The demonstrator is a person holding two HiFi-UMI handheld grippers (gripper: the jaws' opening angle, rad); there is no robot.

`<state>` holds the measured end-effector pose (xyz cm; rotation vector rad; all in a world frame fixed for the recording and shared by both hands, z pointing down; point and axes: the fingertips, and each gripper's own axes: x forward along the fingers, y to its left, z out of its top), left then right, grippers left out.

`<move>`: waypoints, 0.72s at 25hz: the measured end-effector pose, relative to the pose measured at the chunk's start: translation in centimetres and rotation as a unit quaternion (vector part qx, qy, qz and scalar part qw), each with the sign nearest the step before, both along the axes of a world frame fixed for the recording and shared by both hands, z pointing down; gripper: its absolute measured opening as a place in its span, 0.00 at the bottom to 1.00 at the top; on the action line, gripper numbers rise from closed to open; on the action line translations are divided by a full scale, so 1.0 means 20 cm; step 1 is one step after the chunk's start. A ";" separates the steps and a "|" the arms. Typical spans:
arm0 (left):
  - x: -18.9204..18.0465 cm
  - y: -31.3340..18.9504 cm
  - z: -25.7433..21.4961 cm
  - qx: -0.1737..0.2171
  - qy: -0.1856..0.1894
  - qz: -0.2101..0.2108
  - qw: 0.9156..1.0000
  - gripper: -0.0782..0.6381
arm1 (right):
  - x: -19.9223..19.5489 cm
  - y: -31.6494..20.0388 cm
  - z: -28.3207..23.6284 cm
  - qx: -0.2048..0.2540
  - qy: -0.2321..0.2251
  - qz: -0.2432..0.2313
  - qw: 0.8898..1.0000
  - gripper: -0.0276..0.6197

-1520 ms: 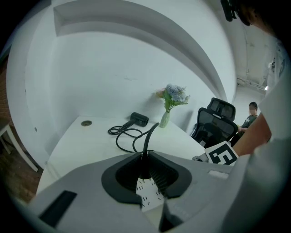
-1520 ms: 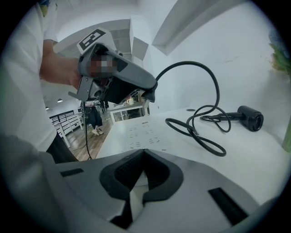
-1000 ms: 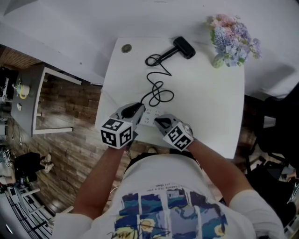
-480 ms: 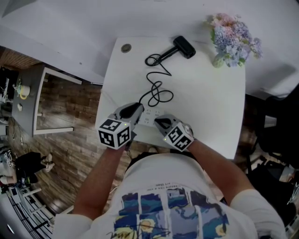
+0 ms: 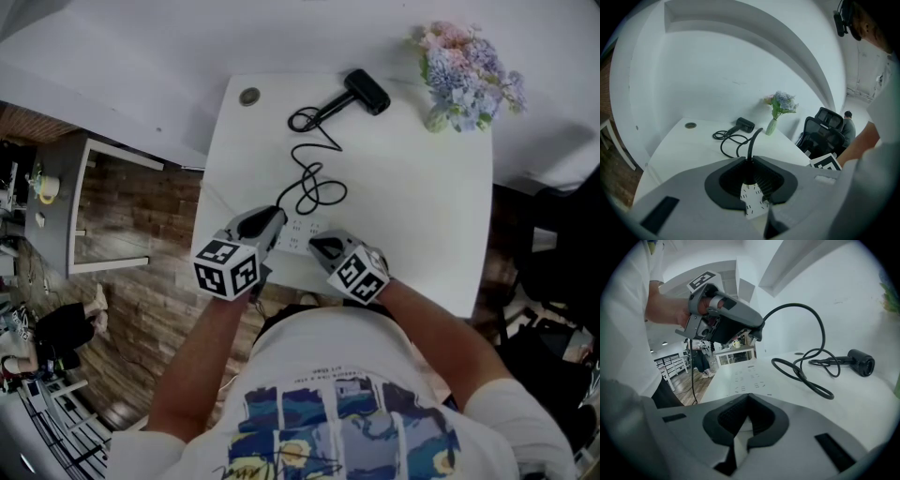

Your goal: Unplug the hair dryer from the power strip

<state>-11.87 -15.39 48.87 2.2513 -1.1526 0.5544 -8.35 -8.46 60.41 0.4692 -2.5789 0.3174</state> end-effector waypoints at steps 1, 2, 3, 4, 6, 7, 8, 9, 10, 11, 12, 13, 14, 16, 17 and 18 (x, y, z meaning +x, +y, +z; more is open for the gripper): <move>0.00 0.00 0.00 -0.001 0.000 0.000 1.000 0.18 | 0.00 0.00 0.00 -0.001 0.000 0.000 1.000 0.04; 0.00 0.00 0.01 -0.001 0.001 -0.001 1.000 0.18 | 0.00 0.00 0.00 -0.002 0.000 -0.001 1.000 0.04; 0.00 0.00 0.01 -0.002 0.001 -0.001 1.000 0.18 | 0.00 0.00 0.00 -0.003 0.000 -0.001 1.000 0.04; 0.00 0.00 0.01 -0.002 0.002 -0.001 1.000 0.18 | 0.00 0.00 0.00 -0.003 0.000 -0.001 1.000 0.04; 0.00 0.00 0.01 -0.002 0.003 -0.001 1.000 0.18 | 0.00 0.00 0.00 -0.002 0.001 -0.002 1.000 0.04; 0.00 -0.01 0.01 -0.003 0.003 -0.001 1.000 0.18 | 0.00 0.00 0.00 -0.001 0.001 -0.002 1.000 0.04; 0.00 -0.01 0.01 -0.003 0.003 -0.001 1.000 0.18 | 0.00 0.00 0.00 -0.001 0.001 -0.002 1.000 0.04; 0.00 -0.01 0.01 -0.004 0.003 -0.001 1.000 0.18 | 0.00 0.00 0.00 0.000 0.002 -0.002 1.000 0.04; 0.01 -0.01 0.01 -0.005 0.003 -0.001 1.000 0.18 | 0.00 0.00 0.00 0.000 0.002 -0.003 1.000 0.04; 0.01 -0.01 0.02 -0.005 0.004 -0.001 1.000 0.18 | 0.00 0.00 0.00 -0.001 0.002 -0.003 1.000 0.04; 0.01 -0.01 0.02 -0.006 0.004 -0.001 1.000 0.18 | 0.00 0.01 0.01 -0.001 0.002 -0.002 1.000 0.04; 0.00 -0.01 0.02 -0.006 0.005 -0.002 1.000 0.18 | 0.00 0.01 0.01 -0.002 0.002 -0.002 1.000 0.04; 0.00 -0.01 0.02 -0.006 0.005 -0.002 1.000 0.18 | 0.00 0.01 0.01 -0.002 0.002 -0.002 1.000 0.04; 0.00 -0.01 0.03 -0.007 0.006 -0.004 1.000 0.18 | -0.01 0.00 0.00 0.000 0.002 -0.002 1.000 0.04; -0.01 -0.01 0.03 -0.007 0.007 -0.005 1.000 0.18 | 0.00 0.00 0.01 0.000 0.003 -0.002 1.000 0.04; -0.01 -0.01 0.03 -0.008 0.008 -0.005 1.000 0.18 | 0.00 0.00 0.01 0.000 0.004 -0.002 1.000 0.04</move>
